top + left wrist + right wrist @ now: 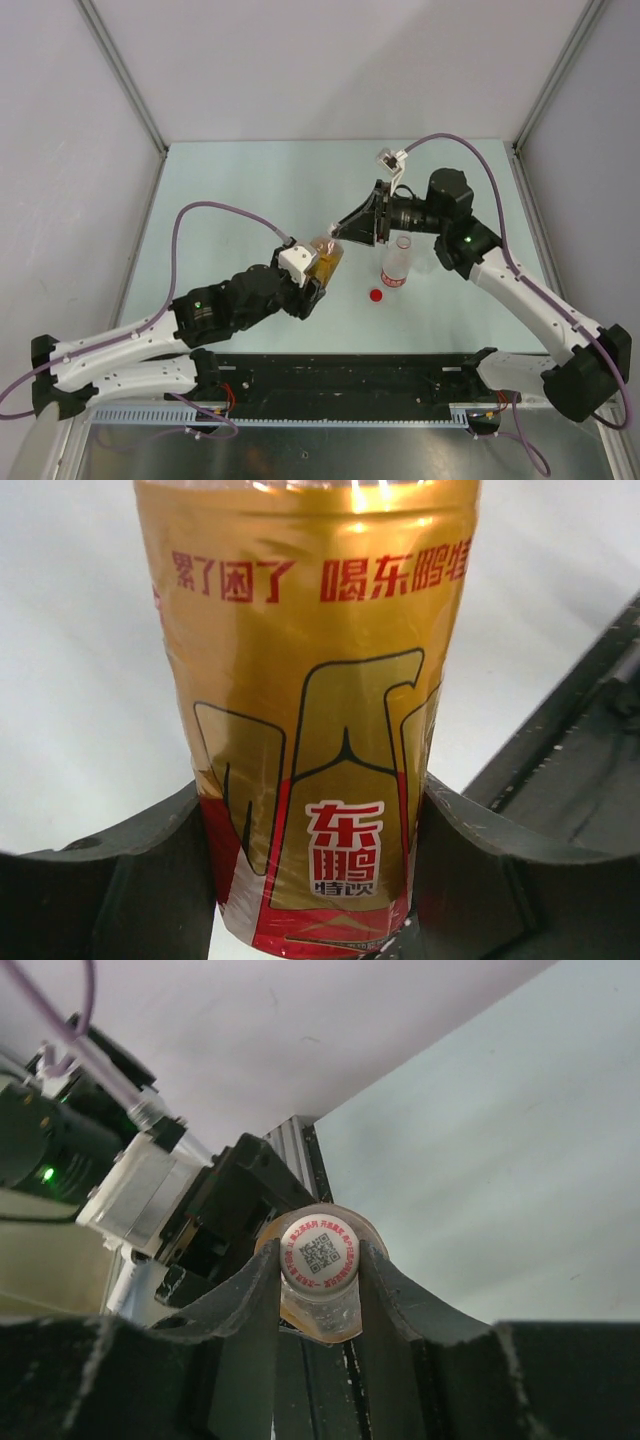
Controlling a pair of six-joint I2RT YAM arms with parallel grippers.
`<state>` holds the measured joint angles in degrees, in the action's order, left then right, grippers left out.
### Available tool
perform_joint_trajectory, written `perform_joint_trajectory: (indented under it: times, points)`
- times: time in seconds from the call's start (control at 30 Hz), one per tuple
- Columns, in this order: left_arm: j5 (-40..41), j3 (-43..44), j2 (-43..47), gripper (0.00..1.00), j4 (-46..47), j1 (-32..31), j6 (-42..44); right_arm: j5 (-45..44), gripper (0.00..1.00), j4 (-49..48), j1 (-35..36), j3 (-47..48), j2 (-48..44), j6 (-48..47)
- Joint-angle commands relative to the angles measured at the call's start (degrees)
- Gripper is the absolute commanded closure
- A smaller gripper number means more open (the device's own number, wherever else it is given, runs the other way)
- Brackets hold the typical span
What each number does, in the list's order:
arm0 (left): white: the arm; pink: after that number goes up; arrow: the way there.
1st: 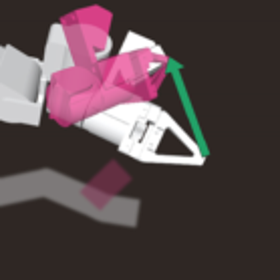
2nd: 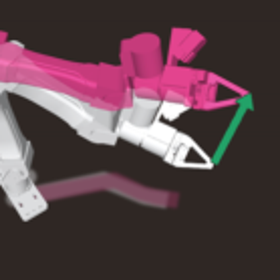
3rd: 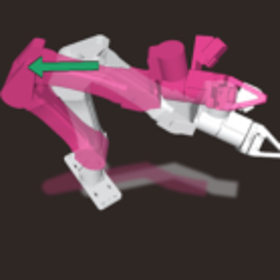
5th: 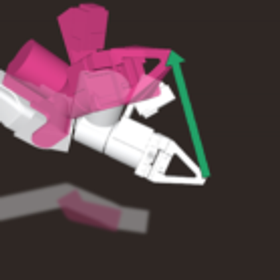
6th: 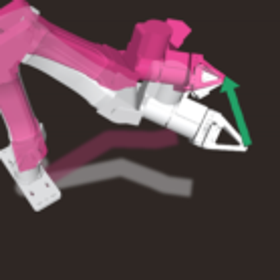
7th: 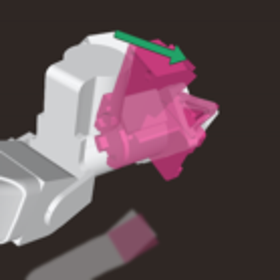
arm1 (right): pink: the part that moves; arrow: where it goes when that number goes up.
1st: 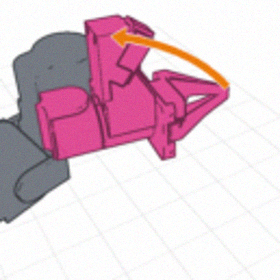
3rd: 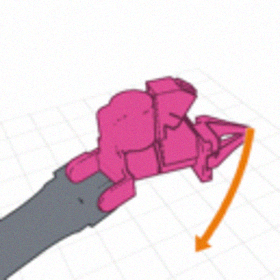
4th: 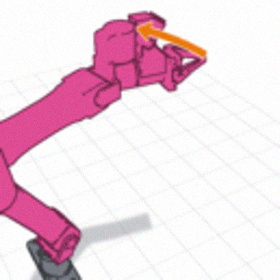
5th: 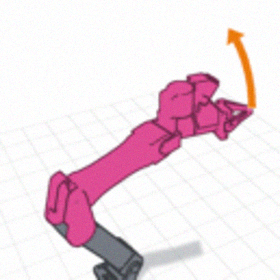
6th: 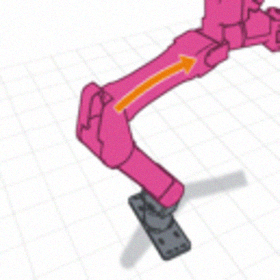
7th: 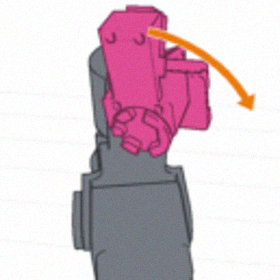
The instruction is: Unscrew the bottle caps
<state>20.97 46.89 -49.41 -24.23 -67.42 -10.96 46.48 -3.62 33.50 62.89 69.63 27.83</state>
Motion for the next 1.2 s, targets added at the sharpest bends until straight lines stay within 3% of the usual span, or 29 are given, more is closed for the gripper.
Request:
perform_joint_trajectory:
  times: [0.0, 0.37, 0.77, 1.03, 1.17]
  points:
    - [-21.0, -0.6, 0.47, 0.58, 8.16, -1.14, 6.95, 8.17, 1.0, -3.97, 1.66, 0.09, -3.25, -4.85]
    - [-39.31, -1.92, 6.7, 0.57, 14.92, -1.11, 8.7, 15.94, 1.0, -12.41, 1.18, -3.69, -8.15, -5.99]
    - [-61.35, -0.75, 5.05, 0.56, 20.58, -0.28, 8.44, 22.85, 1.0, -16.09, 1.62, -3.74, -10.33, -6.7]
    - [-60.38, -1.91, 5.22, 0.56, 21.5, 1.02, 6.98, 18.31, 1.0, -13.86, 1.67, -3.72, -12.03, -7.44]
    - [-54.59, -2.85, 6.02, 0.57, 21.39, 1.41, 6.43, 13.22, 0.88, -12.11, 1.25, -3.76, -13.54, -7.93]
